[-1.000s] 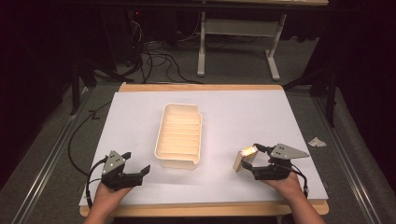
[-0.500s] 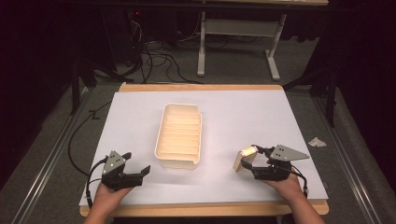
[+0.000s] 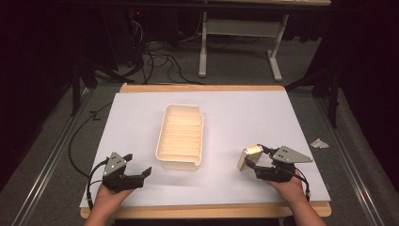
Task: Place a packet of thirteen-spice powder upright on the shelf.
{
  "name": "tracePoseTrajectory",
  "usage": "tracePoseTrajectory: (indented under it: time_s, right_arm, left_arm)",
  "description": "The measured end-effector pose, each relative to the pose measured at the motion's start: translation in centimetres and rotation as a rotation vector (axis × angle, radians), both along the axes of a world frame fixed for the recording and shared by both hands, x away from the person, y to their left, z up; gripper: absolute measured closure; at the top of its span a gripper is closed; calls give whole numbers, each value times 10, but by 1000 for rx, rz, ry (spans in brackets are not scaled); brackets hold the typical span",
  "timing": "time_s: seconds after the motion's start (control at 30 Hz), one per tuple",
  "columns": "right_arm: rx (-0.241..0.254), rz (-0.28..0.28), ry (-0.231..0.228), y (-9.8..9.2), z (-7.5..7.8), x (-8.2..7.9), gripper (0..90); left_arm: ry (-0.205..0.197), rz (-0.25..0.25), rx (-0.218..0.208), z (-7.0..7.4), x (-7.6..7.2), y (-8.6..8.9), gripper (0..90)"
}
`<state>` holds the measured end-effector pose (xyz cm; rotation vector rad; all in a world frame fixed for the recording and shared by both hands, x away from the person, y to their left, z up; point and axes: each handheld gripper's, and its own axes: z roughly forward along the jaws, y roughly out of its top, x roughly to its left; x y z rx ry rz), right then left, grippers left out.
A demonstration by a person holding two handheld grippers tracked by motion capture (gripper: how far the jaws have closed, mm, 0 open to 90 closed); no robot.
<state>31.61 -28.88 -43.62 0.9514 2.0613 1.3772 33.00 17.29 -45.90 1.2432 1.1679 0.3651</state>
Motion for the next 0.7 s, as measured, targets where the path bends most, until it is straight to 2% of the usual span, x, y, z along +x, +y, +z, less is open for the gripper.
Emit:
tracePoseTrajectory:
  time_s: [0.17,0.33,0.47,0.57,0.7]
  right_arm:
    - [8,-105,-5,-3,1,3,292]
    - [-9,-187,-2,-4,0,6,292]
    - [-1,-212,1,-3,-1,6,292]
    - [-21,-209,-11,0,-1,6,291]
    - [-4,-202,0,-2,-1,6,288]
  left_arm:
    - [2,-3,-1,0,0,0,103]
    - [2,-4,0,0,0,0,104]
    - [2,-7,0,0,0,-1,104]
    - [2,-6,-1,0,-1,0,104]
    - [3,-5,-5,0,0,-1,104]
